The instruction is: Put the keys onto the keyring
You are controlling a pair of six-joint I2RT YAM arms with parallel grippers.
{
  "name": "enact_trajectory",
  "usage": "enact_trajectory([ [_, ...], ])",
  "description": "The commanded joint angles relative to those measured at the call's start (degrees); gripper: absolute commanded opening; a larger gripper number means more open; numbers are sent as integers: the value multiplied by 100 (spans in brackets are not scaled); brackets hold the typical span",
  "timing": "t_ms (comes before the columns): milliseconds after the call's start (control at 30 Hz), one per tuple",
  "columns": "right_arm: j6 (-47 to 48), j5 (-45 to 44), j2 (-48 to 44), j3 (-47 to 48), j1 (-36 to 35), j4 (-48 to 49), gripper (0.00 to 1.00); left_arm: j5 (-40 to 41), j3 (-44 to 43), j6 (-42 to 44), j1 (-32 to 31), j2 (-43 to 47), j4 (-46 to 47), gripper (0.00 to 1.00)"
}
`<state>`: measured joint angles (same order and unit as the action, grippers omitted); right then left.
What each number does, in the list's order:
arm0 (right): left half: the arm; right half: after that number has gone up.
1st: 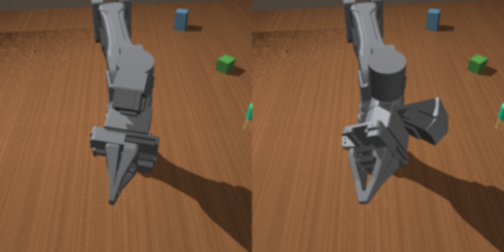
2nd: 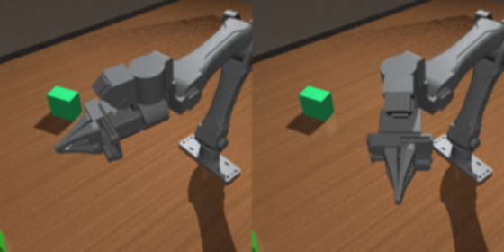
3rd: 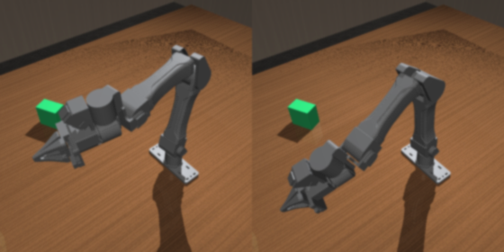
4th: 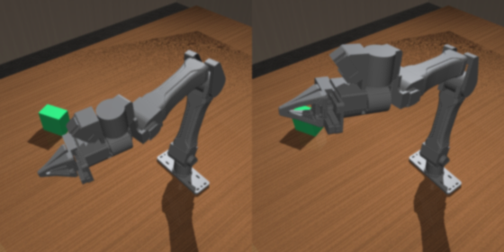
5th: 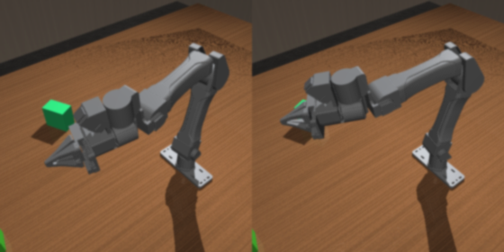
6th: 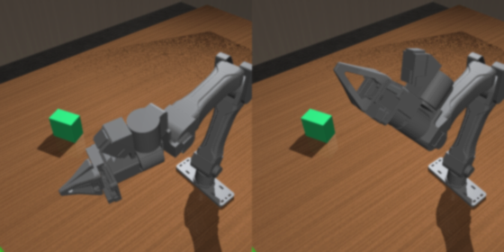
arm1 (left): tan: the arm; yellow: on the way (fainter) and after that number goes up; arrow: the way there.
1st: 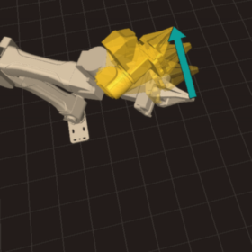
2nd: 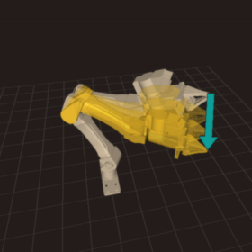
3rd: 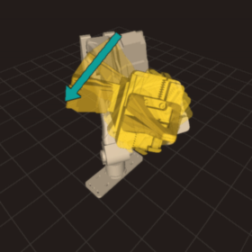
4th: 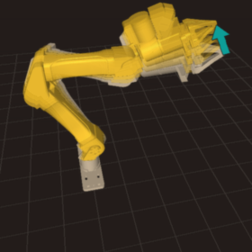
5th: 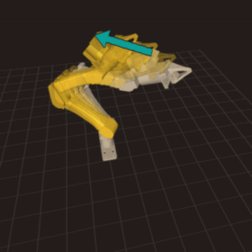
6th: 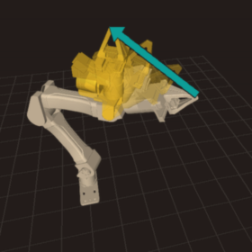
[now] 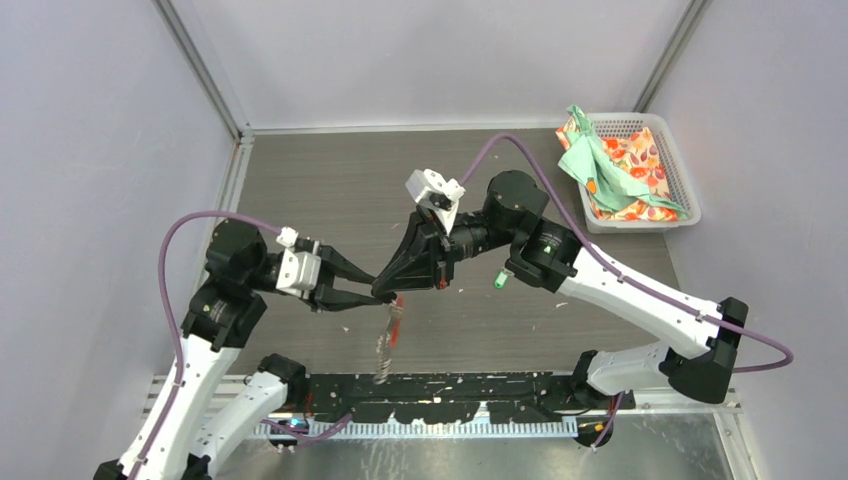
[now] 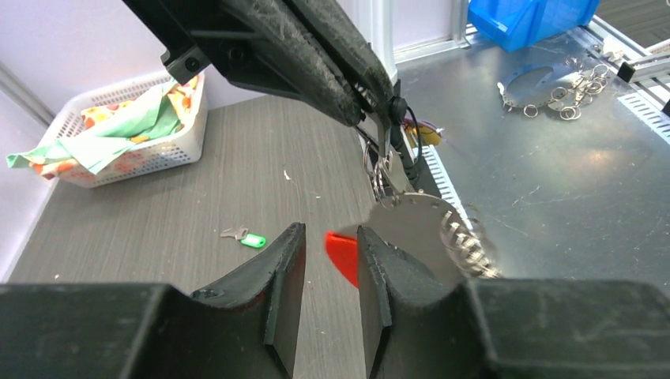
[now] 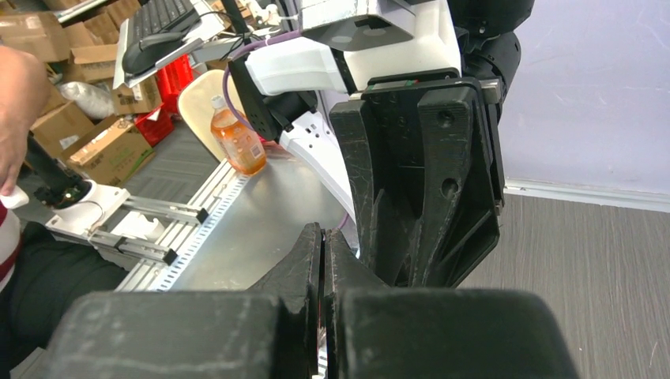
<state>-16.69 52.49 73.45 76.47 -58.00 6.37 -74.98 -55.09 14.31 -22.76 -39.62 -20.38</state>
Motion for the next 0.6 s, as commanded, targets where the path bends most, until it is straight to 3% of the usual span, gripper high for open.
enact_trajectory([
  [0, -134, 206, 29, 316, 24, 413, 1, -226, -313, -274, -43, 71, 166, 31],
  [567, -520, 308, 240, 369, 34, 863, 1, -177, -105, -341, -105, 216, 122, 29],
])
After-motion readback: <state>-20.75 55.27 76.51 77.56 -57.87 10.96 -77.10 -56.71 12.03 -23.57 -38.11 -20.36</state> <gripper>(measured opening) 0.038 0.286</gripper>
